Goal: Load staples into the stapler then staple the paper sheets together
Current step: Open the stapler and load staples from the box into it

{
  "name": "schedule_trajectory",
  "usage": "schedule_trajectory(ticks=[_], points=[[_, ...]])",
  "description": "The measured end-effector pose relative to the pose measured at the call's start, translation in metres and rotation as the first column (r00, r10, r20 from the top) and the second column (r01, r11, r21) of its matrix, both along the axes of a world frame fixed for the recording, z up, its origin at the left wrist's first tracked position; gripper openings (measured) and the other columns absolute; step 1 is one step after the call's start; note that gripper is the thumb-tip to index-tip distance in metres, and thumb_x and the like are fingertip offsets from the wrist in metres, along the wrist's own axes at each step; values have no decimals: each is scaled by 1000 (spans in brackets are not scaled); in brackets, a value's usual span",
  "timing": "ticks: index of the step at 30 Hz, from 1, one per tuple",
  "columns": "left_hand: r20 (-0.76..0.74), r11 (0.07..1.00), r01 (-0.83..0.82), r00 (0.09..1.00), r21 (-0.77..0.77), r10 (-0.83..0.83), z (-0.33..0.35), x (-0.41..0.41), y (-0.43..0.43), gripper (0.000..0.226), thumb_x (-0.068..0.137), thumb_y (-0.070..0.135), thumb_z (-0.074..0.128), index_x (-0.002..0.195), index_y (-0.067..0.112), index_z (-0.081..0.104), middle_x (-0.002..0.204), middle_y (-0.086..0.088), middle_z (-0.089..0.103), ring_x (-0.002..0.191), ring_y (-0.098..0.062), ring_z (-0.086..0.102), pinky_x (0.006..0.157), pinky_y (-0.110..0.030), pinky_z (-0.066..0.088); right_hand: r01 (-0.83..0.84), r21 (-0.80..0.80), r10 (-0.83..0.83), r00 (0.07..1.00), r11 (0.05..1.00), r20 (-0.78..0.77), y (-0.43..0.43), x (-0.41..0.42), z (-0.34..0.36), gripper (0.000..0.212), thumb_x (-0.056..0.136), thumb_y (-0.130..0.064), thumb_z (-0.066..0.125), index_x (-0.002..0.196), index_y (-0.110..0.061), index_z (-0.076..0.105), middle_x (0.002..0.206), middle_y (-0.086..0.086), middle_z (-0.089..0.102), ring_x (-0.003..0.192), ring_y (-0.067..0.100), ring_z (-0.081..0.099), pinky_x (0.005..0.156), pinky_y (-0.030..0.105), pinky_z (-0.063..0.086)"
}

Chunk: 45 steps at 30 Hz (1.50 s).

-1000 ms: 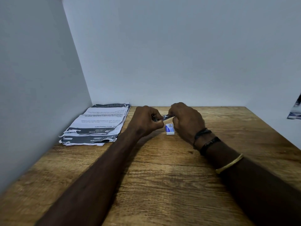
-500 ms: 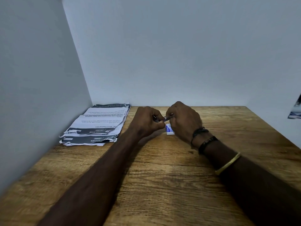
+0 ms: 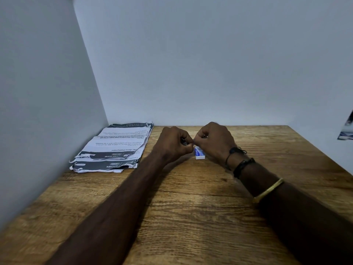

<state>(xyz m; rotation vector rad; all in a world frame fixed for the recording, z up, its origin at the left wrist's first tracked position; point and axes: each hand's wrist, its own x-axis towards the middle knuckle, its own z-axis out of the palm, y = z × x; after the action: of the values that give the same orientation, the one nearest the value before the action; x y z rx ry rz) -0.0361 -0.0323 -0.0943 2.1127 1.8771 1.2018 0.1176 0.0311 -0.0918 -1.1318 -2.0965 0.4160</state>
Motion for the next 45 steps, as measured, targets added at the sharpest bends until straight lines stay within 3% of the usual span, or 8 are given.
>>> schedule_trajectory(ticks=[10, 15, 20, 25, 29, 37, 41, 45], points=[[-47, 1000, -17, 999, -18, 16, 6, 1, -3, 4, 74, 7, 78, 77, 9, 80, 73, -6, 77, 70, -19, 72, 69, -34, 57, 48, -6, -47, 996, 999, 79, -1, -7, 9, 24, 76, -33, 72, 65, -12, 76, 74, 4, 74, 72, 19, 68, 49, 20, 36], [-44, 999, -39, 998, -2, 39, 8, 1, -3, 2, 73, 8, 79, 73, 11, 79, 71, -3, 76, 67, -15, 71, 66, -27, 54, 42, 3, -42, 999, 999, 7, -6, -10, 5, 24, 79, -29, 66, 59, -16, 72, 69, -2, 71, 83, 21, 66, 67, 37, 57], [-19, 994, -100, 995, -31, 100, 4, -10, -1, 4, 75, 11, 82, 74, 14, 78, 81, -4, 77, 70, -14, 70, 69, -25, 53, -15, 51, 21, 995, 999, -102, -5, -9, 5, 15, 78, -27, 64, 67, -20, 72, 88, -4, 70, 99, 24, 61, 84, 45, 52], [-60, 975, -204, 978, -87, 200, 1, -21, -1, 6, 74, 17, 82, 70, 17, 78, 78, -1, 77, 73, -14, 71, 75, -31, 57, -108, 112, 88, 981, 988, 171, -6, -8, -11, 12, 79, -36, 66, 74, -27, 71, 121, -8, 62, 122, 18, 48, 97, 40, 32], [-95, 959, -258, 964, -117, 248, -1, -18, -1, 5, 73, 19, 80, 69, 17, 78, 74, 2, 77, 75, -12, 71, 75, -32, 57, -159, 74, 129, 942, 985, 310, -9, -11, -16, 15, 76, -38, 68, 64, -31, 64, 130, -10, 58, 130, 18, 42, 102, 43, 23], [-139, 946, -262, 961, -192, 238, -5, -21, 1, 15, 71, 30, 87, 72, 19, 77, 70, 6, 74, 74, -12, 69, 70, -34, 58, -133, 63, 120, 976, 989, 183, -13, -9, -12, 9, 71, -33, 74, 64, -27, 72, 108, -14, 67, 114, 12, 52, 89, 37, 21], [-131, 948, -256, 963, -187, 235, -5, -22, 1, 18, 68, 34, 89, 70, 23, 75, 60, 16, 65, 69, -4, 66, 65, -29, 54, -19, 41, 18, 1000, 999, 5, -10, -4, -6, 13, 75, -35, 72, 66, -25, 73, 85, -14, 67, 95, 13, 61, 77, 32, 39], [-122, 950, -260, 963, -173, 242, -5, -22, 2, 19, 66, 37, 89, 71, 24, 75, 61, 17, 64, 67, 0, 63, 61, -23, 48, 71, -20, -68, 991, 997, 112, -8, -2, -9, 19, 69, -43, 74, 76, -27, 67, 96, -5, 58, 84, 18, 58, 59, 27, 36]])
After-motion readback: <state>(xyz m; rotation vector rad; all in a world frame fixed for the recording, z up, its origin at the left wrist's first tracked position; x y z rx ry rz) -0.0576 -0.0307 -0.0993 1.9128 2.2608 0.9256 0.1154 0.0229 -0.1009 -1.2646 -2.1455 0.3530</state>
